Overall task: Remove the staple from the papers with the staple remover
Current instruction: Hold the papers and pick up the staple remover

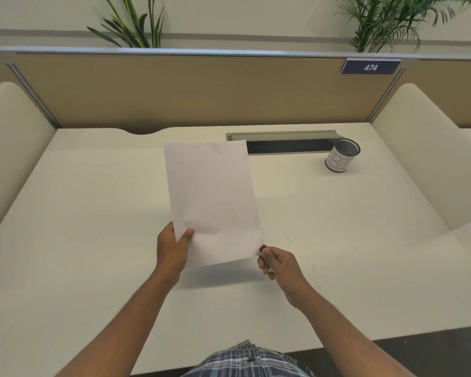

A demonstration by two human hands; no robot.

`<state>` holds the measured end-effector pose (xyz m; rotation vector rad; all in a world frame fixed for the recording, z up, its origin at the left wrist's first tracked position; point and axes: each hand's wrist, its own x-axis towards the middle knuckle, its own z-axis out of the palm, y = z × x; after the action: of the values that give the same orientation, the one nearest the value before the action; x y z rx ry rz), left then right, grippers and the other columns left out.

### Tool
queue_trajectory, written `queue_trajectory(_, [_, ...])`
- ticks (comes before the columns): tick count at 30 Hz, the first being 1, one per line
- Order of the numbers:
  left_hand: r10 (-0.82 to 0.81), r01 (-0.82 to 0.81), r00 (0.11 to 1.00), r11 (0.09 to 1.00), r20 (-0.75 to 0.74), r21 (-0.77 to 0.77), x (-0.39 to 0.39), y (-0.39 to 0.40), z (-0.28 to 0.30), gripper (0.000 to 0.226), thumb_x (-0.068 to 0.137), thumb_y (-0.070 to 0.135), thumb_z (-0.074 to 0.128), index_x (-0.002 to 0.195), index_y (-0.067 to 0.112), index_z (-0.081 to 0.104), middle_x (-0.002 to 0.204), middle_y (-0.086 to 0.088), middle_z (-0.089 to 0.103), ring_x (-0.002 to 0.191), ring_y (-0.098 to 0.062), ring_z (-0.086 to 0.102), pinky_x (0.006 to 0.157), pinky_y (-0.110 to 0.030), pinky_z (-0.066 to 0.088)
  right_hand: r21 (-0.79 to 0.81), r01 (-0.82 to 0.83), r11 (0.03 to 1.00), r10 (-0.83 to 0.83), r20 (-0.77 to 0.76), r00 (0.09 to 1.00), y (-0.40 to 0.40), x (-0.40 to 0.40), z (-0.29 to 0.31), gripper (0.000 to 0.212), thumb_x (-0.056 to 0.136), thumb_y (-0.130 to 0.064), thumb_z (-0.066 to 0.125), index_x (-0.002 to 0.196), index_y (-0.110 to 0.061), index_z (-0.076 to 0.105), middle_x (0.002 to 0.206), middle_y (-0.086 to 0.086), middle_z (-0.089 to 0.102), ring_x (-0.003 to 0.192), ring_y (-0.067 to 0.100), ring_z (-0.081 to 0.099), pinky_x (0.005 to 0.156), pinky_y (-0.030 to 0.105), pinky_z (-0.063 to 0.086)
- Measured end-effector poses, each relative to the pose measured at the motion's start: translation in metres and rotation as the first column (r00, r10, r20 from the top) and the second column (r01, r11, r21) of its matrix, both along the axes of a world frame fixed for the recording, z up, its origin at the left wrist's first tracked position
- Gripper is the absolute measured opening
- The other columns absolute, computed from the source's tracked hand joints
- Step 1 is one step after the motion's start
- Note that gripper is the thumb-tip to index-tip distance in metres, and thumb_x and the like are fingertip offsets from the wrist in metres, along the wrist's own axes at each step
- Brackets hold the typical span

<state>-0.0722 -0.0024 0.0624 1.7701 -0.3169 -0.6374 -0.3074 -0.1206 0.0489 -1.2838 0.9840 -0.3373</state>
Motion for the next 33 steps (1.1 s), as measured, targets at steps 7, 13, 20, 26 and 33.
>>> queue_trajectory(7, [0.006, -0.006, 1.000, 1.000, -0.008, 0.005, 0.000, -0.003, 0.003, 0.014, 0.097, 0.014, 0.063, 0.105, 0.026, 0.063, 0.099, 0.011, 0.069, 0.090, -0.014, 0.066, 0.073, -0.029, 0.051, 0.005, 0.007, 1.000, -0.007, -0.006, 1.000, -0.004, 0.001, -0.001, 0.024, 0.104, -0.028, 0.057, 0.094, -0.012, 0.071, 0.074, -0.001, 0.066, 0.066, 0.012, 0.053, 0.061, 0.024, 0.037])
queue_trajectory(13, [0.010, -0.010, 1.000, 1.000, -0.005, 0.009, 0.001, -0.007, 0.006, 0.016, 0.098, 0.012, 0.062, 0.103, 0.028, 0.062, 0.097, 0.014, 0.067, 0.088, -0.009, 0.064, 0.069, -0.025, 0.050, 0.004, 0.008, 1.000, -0.008, -0.021, 1.000, -0.008, 0.005, 0.000, 0.025, 0.103, -0.028, 0.058, 0.095, -0.008, 0.071, 0.075, 0.000, 0.066, 0.066, 0.012, 0.054, 0.061, 0.021, 0.038])
queue_trajectory(20, [0.012, -0.012, 1.000, 1.000, -0.006, 0.006, 0.003, -0.011, 0.009, 0.018, 0.098, 0.013, 0.061, 0.098, 0.031, 0.060, 0.095, 0.015, 0.066, 0.087, -0.009, 0.063, 0.069, -0.026, 0.049, 0.005, 0.003, 1.000, -0.002, -0.031, 1.000, -0.013, 0.008, -0.001, 0.029, 0.103, -0.028, 0.058, 0.098, -0.002, 0.070, 0.074, -0.001, 0.065, 0.066, 0.012, 0.053, 0.060, 0.021, 0.038])
queue_trajectory(26, [0.020, -0.020, 1.000, 1.000, -0.020, 0.016, 0.006, -0.011, 0.005, 0.014, 0.098, 0.014, 0.062, 0.104, 0.026, 0.062, 0.097, 0.013, 0.067, 0.088, -0.011, 0.065, 0.070, -0.028, 0.050, 0.007, -0.033, 0.999, 0.033, -0.028, 0.999, -0.015, 0.008, 0.000, 0.027, 0.104, -0.031, 0.056, 0.093, -0.012, 0.070, 0.077, -0.002, 0.067, 0.070, 0.014, 0.054, 0.061, 0.022, 0.039])
queue_trajectory(33, [0.034, -0.034, 0.999, 0.999, -0.017, 0.023, 0.009, -0.010, 0.005, 0.013, 0.098, 0.013, 0.062, 0.106, 0.023, 0.062, 0.096, 0.012, 0.067, 0.087, -0.010, 0.063, 0.072, -0.029, 0.050, 0.181, -0.120, 0.976, 0.107, 0.084, 0.991, -0.018, 0.009, 0.004, 0.043, 0.105, -0.052, 0.043, 0.099, -0.014, 0.061, 0.090, 0.003, 0.067, 0.067, 0.013, 0.049, 0.058, 0.025, 0.034])
